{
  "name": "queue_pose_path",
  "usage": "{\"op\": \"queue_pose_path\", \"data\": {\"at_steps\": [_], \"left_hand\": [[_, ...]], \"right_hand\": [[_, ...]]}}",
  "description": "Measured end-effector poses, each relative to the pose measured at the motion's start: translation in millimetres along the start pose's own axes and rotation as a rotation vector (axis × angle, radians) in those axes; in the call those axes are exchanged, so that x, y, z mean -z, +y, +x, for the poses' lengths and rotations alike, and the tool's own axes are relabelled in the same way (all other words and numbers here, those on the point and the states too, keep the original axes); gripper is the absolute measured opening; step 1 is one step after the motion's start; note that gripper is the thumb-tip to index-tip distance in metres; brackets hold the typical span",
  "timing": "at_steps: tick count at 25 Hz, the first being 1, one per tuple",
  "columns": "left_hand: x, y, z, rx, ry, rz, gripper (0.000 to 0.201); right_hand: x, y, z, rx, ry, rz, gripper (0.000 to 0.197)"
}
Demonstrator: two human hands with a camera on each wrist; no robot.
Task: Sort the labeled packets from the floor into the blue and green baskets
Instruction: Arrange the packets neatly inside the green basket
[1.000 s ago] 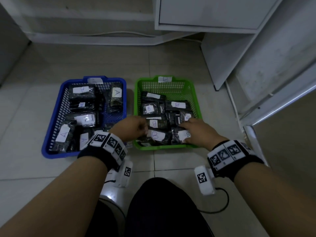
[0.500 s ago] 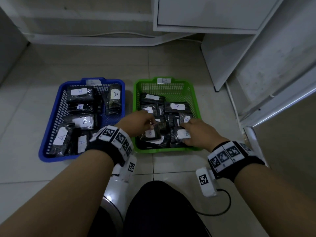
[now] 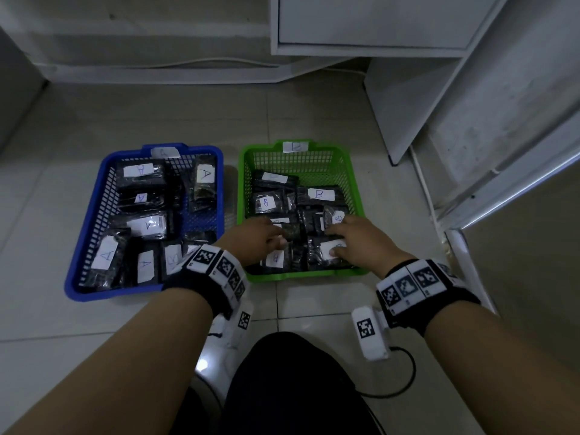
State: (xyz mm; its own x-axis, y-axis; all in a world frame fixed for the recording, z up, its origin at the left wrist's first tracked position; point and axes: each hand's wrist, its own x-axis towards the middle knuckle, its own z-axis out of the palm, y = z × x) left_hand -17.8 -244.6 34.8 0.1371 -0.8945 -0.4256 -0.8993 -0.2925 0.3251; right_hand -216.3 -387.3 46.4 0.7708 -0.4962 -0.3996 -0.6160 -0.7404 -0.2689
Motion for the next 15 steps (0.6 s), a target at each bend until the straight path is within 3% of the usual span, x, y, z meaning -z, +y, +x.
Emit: {"op": "queue_pose_path", "data": {"at_steps": [3, 8, 12, 15], "left_hand": [[-1.2, 1.0, -2.2, 0.048, -0.007, -0.043, 0.041], [1.1, -21.9, -20.5, 0.093, 0.314, -0.127, 0.026], [-3.4, -24.1, -40.1, 0.057, 0.200, -0.065, 0.031], [-2.3, -25.4, -40.5, 0.065, 0.262, -0.120, 0.029]], "right_hand": [[-2.2, -4.0, -8.2, -0.025, 0.051, 0.034, 0.056], [-3.8, -22.5, -23.7, 0.115, 0.222, 0.006, 0.033], [-9.6, -26.9, -19.7, 0.084, 0.124, 0.014, 0.024], [4.3, -32.8, -8.9, 0.072, 0.163, 0.084, 0.017]]}}
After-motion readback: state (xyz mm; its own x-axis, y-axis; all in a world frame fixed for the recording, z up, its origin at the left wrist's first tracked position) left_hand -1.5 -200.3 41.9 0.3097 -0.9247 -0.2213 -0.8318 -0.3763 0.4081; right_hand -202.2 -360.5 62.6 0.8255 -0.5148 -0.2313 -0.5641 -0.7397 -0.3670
